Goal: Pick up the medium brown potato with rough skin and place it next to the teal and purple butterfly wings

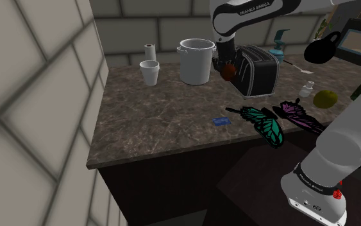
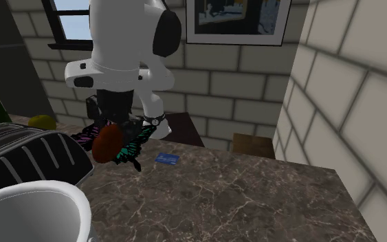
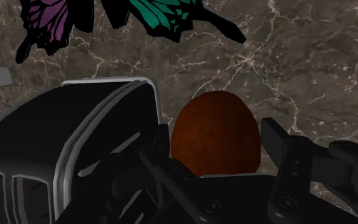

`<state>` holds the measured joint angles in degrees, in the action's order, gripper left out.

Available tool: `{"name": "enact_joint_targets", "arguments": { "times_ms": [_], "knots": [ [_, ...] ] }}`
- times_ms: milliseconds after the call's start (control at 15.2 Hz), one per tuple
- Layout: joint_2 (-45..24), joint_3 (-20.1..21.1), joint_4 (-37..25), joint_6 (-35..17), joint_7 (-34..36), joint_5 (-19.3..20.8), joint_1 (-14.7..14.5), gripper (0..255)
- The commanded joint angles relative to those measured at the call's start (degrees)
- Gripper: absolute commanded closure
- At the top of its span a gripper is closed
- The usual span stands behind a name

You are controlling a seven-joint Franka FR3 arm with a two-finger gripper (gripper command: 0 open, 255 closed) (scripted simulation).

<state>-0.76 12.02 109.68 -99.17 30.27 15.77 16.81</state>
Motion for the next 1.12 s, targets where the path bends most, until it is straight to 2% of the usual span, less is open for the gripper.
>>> {"name": "enact_joint_targets", "arguments": {
  "times_ms": [0,1056],
  "knots": [
    [-0.17,-0.32,1.13,-1.43,-0.32,0.23,0.32,255],
    [-4.24,-0.54,8.69,-12.47,3.22,2.11,0.44,255]
  ]
}}
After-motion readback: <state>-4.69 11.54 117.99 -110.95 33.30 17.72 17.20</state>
